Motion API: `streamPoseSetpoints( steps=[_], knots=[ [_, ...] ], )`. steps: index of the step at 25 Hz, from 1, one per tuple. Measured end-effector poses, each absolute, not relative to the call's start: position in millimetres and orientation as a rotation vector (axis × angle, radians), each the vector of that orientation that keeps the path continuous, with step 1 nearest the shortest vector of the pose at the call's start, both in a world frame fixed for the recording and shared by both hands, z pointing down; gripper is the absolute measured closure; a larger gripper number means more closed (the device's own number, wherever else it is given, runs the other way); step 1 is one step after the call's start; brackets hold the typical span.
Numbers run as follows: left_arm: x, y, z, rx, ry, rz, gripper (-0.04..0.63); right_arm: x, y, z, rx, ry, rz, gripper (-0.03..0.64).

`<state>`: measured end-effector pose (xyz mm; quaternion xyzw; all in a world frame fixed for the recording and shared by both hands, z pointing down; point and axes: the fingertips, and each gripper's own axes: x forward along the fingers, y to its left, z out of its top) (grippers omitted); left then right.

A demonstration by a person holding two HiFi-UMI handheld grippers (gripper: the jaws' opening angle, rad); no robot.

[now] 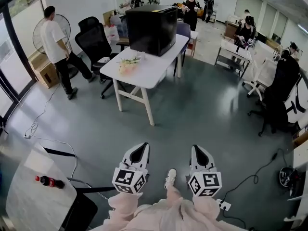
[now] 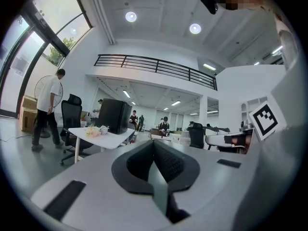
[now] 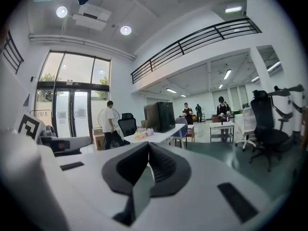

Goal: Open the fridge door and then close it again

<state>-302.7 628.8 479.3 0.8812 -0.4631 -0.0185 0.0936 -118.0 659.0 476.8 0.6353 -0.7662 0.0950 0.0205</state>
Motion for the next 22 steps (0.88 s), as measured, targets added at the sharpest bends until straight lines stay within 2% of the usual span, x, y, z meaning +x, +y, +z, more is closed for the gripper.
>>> streamPoseSetpoints(
  steps=[22],
  knots=[
    [-213.7, 398.5, 472.3, 2.572, -1.452, -0.025, 0.584, -22.2, 412.7, 460.4, 1.872, -2.446, 0.262, 0.604]
  ],
)
